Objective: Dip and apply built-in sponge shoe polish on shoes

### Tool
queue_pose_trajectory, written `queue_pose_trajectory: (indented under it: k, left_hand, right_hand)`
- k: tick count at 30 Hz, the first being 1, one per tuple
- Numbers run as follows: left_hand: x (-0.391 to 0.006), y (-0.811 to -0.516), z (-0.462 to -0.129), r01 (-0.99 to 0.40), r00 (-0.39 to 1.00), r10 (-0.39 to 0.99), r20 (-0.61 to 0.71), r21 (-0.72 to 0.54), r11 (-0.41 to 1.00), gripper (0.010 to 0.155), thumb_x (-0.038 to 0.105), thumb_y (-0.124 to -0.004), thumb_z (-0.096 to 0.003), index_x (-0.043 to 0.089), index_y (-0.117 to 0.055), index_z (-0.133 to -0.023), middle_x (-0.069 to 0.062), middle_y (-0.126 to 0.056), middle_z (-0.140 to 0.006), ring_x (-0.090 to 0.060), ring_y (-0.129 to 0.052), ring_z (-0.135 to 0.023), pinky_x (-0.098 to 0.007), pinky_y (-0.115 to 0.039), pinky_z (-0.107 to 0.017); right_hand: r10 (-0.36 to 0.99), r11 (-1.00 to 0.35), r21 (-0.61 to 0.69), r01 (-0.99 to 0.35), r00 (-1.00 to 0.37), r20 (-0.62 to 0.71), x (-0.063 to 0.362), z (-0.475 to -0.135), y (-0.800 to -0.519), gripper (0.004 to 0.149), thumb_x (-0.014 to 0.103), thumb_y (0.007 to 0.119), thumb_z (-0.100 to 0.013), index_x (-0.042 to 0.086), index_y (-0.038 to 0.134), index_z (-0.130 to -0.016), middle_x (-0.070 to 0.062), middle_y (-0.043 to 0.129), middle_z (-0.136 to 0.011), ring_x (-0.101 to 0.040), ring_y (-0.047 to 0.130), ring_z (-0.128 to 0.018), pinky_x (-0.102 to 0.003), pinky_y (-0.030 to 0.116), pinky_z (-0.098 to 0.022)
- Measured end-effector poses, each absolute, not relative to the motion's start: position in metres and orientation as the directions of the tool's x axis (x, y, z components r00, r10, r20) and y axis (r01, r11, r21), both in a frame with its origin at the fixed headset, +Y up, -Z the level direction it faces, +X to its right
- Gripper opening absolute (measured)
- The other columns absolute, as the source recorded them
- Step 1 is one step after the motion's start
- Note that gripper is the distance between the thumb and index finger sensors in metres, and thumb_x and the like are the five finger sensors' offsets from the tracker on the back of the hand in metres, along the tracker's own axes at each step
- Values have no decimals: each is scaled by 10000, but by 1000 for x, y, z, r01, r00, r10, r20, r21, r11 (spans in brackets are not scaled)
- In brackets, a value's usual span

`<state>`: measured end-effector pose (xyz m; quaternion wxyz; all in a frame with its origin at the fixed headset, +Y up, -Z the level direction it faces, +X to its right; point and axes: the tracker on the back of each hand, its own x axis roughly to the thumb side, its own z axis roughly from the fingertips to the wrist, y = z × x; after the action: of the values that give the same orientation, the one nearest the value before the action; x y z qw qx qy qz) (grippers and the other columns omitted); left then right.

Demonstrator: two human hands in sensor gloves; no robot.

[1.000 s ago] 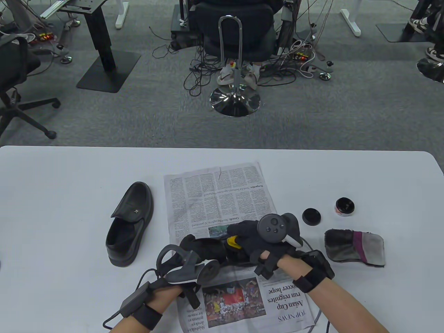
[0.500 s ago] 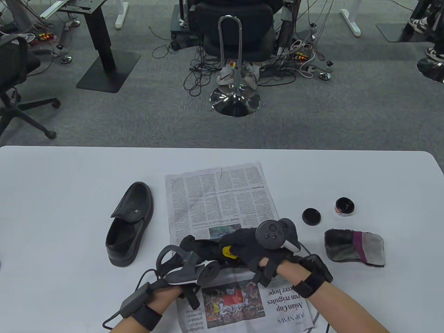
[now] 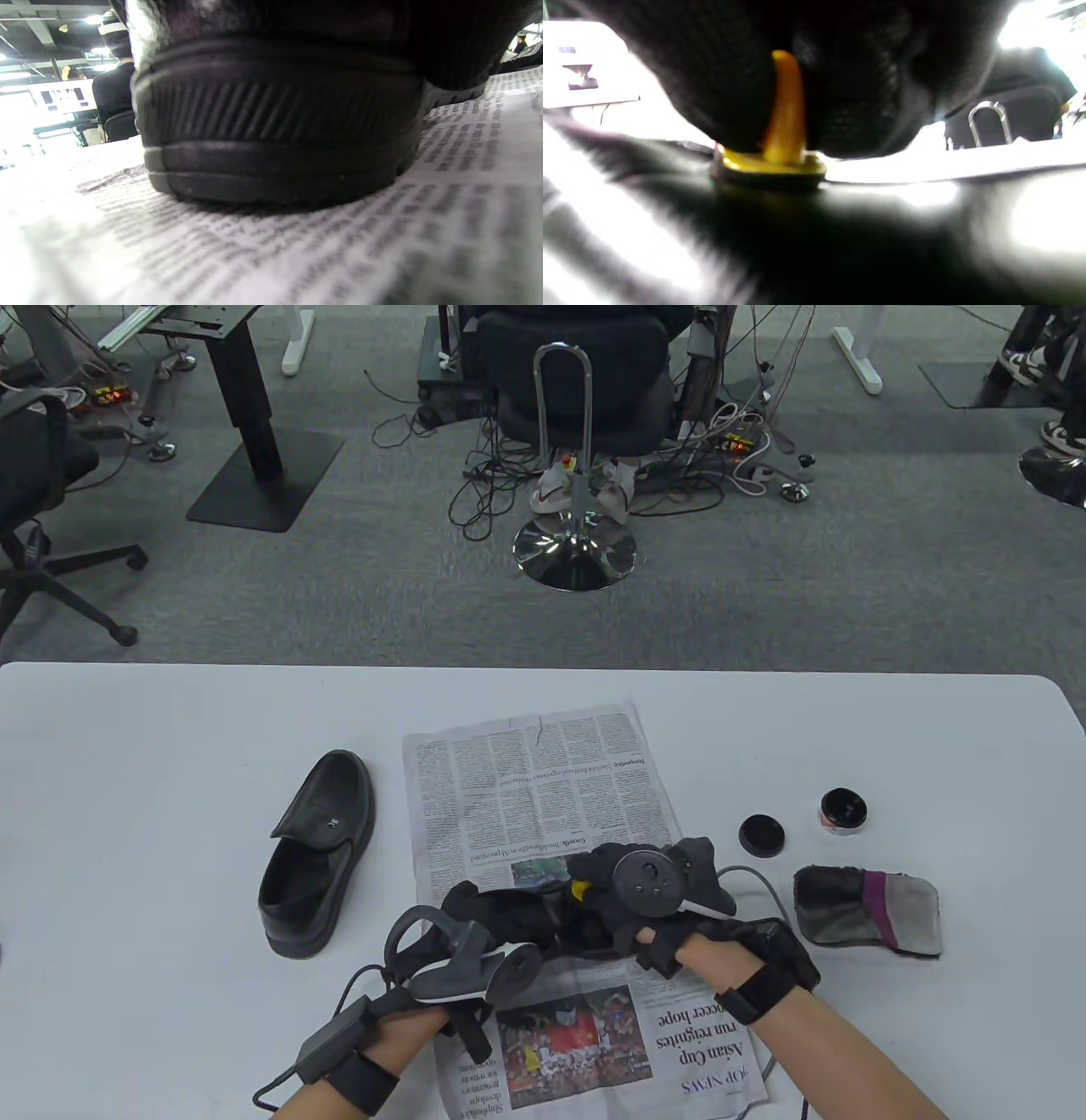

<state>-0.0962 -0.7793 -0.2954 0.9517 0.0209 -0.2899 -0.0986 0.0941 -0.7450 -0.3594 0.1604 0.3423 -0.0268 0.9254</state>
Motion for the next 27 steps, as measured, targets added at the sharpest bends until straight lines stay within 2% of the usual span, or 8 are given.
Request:
queue_pose_trajectory:
  k: [4, 8, 10, 14, 16, 19, 25, 27]
  left_hand:
    - [-97, -779, -295, 179, 802, -201, 563, 95, 979, 341, 629, -811, -399, 467, -807, -699, 190, -929, -503, -103, -898, -578, -588, -625, -728]
    - [-97, -779, -295, 173, 800, -201, 566, 103, 979, 344, 629, -816, -397, 463, -809, -698, 190, -928, -499, -102, -898, -574, -586, -627, -726]
    - [-96, -779, -295, 175, 801, -203, 563, 103, 979, 344, 629, -814, -398, 462, -809, -698, 190, -929, -498, -102, -898, -571, -586, -628, -725]
    - [-97, -779, -295, 175, 803, -200, 562, 100, 980, 344, 631, -816, -395, 464, -810, -696, 189, -930, -496, -104, -899, -567, -588, -629, -723]
    - [-97, -779, -295, 171, 800, -197, 567, 99, 980, 342, 627, -819, -395, 463, -813, -694, 187, -930, -495, -105, -898, -567, -587, -628, -724]
    - [-97, -779, -295, 166, 799, -195, 568, 102, 981, 340, 626, -819, -396, 462, -813, -693, 187, -930, -493, -104, -898, -565, -586, -629, -723]
    - [-97, -779, -294, 173, 805, -195, 560, 94, 981, 339, 629, -820, -393, 463, -817, -689, 185, -933, -490, -108, -900, -559, -589, -633, -718]
    - [-97, -779, -295, 170, 804, -192, 562, 93, 981, 337, 626, -822, -393, 462, -818, -688, 184, -932, -489, -107, -900, -558, -587, -632, -719]
  right_hand:
    - [646, -761, 420, -494, -519, 560, 95, -359, -745, 437, 324, 964, -330, 177, 944, -741, -109, 972, -621, -280, 1049, -361, -526, 862, -514]
    - [190, -962, -48, -269, -787, 587, 103, -366, -743, 434, 341, 949, -330, 209, 939, -744, -72, 981, -619, -246, 1070, -364, -501, 880, -508]
    - [232, -958, 12, -286, -751, 618, 99, -359, -745, 438, 365, 949, -326, 223, 935, -741, -56, 983, -615, -225, 1074, -358, -487, 891, -504]
    - [632, -768, 426, -478, -457, 626, 95, -349, -739, 443, 366, 979, -315, 207, 948, -727, -71, 992, -599, -241, 1071, -339, -495, 891, -494]
    - [566, -815, 326, -479, -537, 625, 99, -351, -737, 436, 328, 990, -313, 192, 956, -726, -87, 993, -604, -279, 1068, -356, -530, 867, -503]
    - [140, -967, -89, -240, -787, 601, 104, -363, -743, 436, 347, 960, -321, 218, 940, -737, -57, 987, -612, -242, 1074, -365, -500, 879, -508]
    - [587, -804, 376, -460, -517, 623, 93, -347, -739, 440, 350, 977, -313, 208, 948, -728, -70, 993, -604, -250, 1075, -348, -497, 886, -501]
    - [464, -877, 224, -425, -625, 628, 97, -353, -738, 431, 302, 979, -322, 190, 949, -737, -96, 980, -622, -295, 1061, -377, -537, 854, -516]
